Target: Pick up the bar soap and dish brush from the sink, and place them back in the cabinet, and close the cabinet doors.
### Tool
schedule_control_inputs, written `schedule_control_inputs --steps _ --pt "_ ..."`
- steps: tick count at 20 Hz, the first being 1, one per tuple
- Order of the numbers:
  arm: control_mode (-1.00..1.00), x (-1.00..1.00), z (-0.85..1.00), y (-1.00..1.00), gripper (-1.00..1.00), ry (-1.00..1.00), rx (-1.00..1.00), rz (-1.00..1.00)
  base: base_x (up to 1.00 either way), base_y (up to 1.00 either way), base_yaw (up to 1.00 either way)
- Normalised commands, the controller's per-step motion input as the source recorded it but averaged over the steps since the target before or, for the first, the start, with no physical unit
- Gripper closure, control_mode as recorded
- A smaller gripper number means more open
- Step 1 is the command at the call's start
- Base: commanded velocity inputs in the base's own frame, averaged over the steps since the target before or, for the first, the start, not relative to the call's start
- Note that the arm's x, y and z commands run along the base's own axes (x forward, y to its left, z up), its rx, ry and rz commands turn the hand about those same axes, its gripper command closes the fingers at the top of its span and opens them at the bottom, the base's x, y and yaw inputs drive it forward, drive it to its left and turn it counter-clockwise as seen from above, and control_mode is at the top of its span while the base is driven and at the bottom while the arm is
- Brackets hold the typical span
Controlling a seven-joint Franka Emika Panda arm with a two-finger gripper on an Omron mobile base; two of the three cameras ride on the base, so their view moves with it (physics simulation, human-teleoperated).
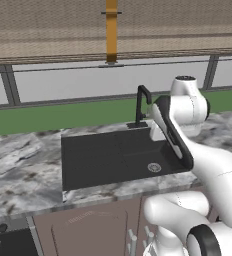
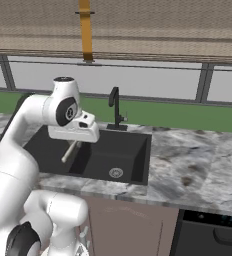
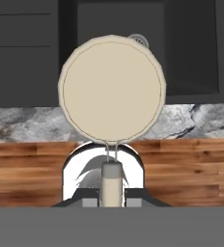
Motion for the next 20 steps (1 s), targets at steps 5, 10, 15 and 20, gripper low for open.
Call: schedule_control_inputs --steps 5,10,15,20 --pt "-1.00 -0.30 0.33 0.00 1.00 0.00 0.00 -0.02 0.00 0.00 0.00" --pt "-1.00 -0.28 0.31 -0.05 1.00 0.00 0.00 -0.04 0.00 0.00 0.00" --pt "-1.00 -0.16 0.18 -0.15 1.00 0.00 0.00 -0.02 0.00 0.00 0.00" --pt "1.00 -0.11 0.05 -0.05 1.00 0.00 0.00 0.00 -0.27 -0.12 0.00"
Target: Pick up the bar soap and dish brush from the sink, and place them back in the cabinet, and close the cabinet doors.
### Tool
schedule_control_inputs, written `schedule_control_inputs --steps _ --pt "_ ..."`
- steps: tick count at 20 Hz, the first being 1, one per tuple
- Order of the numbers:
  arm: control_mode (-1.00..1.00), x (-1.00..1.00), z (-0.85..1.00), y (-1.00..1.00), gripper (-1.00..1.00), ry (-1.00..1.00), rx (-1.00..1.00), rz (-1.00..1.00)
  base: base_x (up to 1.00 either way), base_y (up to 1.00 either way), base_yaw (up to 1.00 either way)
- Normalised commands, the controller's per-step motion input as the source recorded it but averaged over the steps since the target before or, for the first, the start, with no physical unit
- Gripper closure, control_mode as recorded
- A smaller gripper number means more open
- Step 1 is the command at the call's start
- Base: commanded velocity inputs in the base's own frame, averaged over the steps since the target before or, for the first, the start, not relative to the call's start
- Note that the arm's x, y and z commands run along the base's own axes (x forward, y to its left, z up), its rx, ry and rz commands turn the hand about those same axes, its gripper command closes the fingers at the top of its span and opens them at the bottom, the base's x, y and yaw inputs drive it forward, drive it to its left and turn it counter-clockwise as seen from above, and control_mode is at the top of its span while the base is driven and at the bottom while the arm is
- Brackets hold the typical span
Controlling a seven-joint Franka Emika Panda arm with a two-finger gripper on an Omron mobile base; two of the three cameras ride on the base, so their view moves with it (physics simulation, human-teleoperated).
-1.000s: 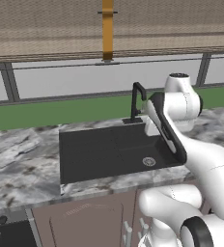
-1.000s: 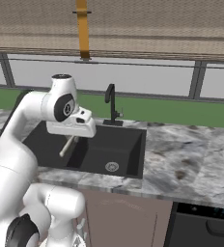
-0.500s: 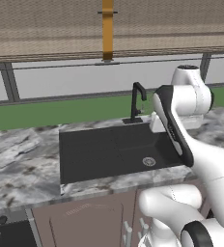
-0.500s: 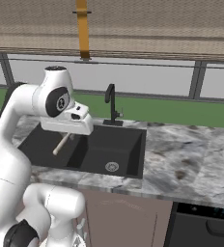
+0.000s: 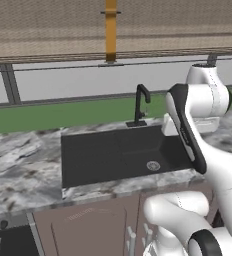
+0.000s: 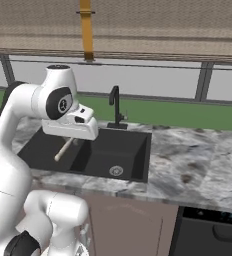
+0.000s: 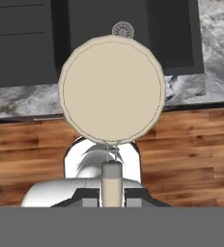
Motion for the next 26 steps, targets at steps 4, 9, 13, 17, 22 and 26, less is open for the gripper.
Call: schedule_control_inputs --steps 4,9,13,17,22,26 --pt "1.00 0.00 0.00 0.00 1.00 0.00 0.00 0.00 -0.76 -0.38 0.00" --pt "1.00 0.00 0.00 0.00 1.00 0.00 0.00 0.00 -0.85 -0.57 0.00" --pt "1.00 0.00 0.00 0.00 1.00 0.00 0.00 0.00 -0.66 -0.77 0.00" --pt "1.00 0.00 0.00 0.00 1.00 0.00 0.00 0.00 -0.58 -0.83 0.00" --pt "1.00 0.00 0.00 0.00 1.00 0.00 0.00 0.00 -0.40 -0.89 0.00" --pt "1.00 0.00 0.00 0.00 1.00 0.00 0.00 0.00 -0.23 -0.95 0.00"
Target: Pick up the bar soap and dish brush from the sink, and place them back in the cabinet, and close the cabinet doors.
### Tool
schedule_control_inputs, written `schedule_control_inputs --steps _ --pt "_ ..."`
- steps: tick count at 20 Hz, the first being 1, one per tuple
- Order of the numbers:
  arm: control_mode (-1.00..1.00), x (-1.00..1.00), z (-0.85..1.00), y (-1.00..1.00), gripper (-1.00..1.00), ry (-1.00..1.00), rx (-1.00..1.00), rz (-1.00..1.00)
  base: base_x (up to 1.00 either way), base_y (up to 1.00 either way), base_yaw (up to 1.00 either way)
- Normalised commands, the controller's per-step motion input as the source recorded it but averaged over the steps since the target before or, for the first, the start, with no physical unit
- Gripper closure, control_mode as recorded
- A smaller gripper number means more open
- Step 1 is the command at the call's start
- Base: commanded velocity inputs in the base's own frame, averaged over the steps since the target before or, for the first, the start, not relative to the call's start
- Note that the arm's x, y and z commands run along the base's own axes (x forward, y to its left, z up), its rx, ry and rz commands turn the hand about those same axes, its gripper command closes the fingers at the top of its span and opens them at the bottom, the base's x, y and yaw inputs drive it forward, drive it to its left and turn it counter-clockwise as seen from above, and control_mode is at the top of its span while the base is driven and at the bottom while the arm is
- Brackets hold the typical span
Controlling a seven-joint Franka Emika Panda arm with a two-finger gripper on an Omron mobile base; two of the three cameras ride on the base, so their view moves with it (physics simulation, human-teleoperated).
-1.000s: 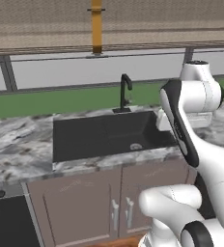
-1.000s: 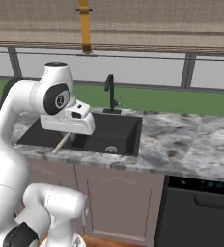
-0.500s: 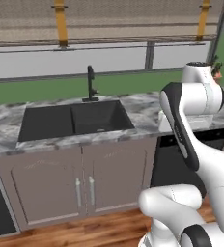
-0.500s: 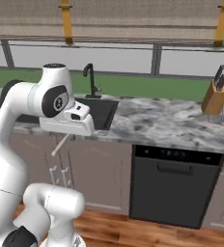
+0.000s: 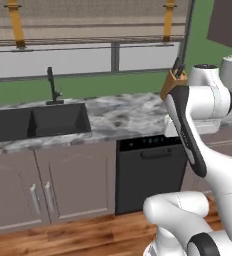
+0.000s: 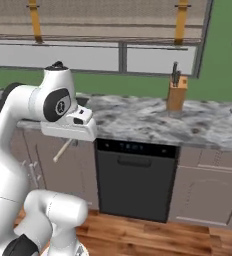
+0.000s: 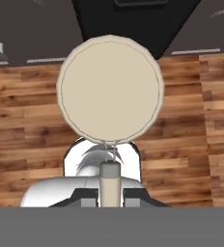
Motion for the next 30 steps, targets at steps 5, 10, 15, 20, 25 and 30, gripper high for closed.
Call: schedule_control_inputs --steps 5,10,15,20,25,30 --pt "1.00 0.00 0.00 0.00 1.00 0.00 0.00 0.00 -0.07 -0.95 0.00" --pt "1.00 0.00 0.00 0.00 1.00 0.00 0.00 0.00 0.00 -0.94 0.00" --pt "1.00 0.00 0.00 0.00 1.00 0.00 0.00 0.00 0.00 -0.97 0.00" --pt "1.00 0.00 0.00 0.00 1.00 0.00 0.00 0.00 0.00 -0.97 0.00" --pt "1.00 0.00 0.00 0.00 1.00 0.00 0.00 0.00 0.00 -0.96 0.00" --pt "1.00 0.00 0.00 0.00 1.00 0.00 0.00 0.00 0.00 -0.83 0.00"
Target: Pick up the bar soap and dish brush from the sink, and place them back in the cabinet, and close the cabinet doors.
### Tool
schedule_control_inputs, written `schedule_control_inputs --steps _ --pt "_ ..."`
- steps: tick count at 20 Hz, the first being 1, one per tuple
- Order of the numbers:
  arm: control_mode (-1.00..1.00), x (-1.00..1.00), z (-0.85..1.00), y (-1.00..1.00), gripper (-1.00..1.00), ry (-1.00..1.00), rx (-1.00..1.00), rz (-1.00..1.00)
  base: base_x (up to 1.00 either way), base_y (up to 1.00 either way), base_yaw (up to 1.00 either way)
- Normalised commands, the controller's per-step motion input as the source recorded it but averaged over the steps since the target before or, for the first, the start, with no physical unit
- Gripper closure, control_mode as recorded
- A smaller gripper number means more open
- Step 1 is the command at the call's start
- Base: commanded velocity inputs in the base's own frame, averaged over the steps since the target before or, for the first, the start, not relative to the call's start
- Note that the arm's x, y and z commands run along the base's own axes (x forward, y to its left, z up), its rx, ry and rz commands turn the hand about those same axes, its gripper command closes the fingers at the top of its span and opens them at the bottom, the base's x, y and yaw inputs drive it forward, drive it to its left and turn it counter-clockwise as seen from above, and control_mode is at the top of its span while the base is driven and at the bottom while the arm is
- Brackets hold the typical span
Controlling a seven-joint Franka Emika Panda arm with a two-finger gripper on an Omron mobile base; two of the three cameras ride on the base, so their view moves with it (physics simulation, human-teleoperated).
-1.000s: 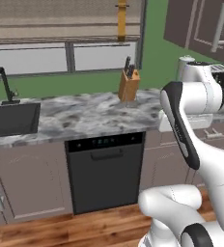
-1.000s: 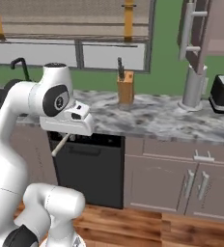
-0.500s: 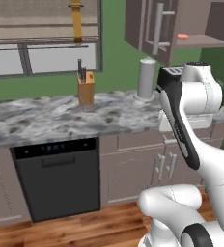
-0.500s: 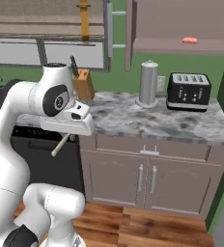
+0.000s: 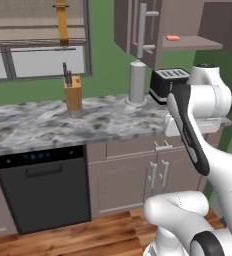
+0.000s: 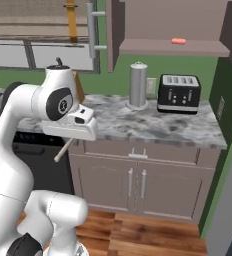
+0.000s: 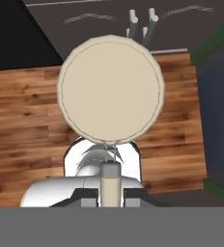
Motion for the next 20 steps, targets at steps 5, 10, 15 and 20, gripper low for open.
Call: schedule_control_inputs --steps 5,10,15,20 --pt "1.00 0.00 0.00 0.00 1.00 0.00 0.00 0.00 0.15 -0.74 0.02" --pt "1.00 0.00 0.00 0.00 1.00 0.00 0.00 0.00 0.46 -0.25 0.14" --pt "1.00 0.00 0.00 0.00 1.00 0.00 0.00 0.00 0.36 0.01 0.17" --pt "1.00 0.00 0.00 0.00 1.00 0.00 0.00 0.00 0.68 -0.01 0.13"
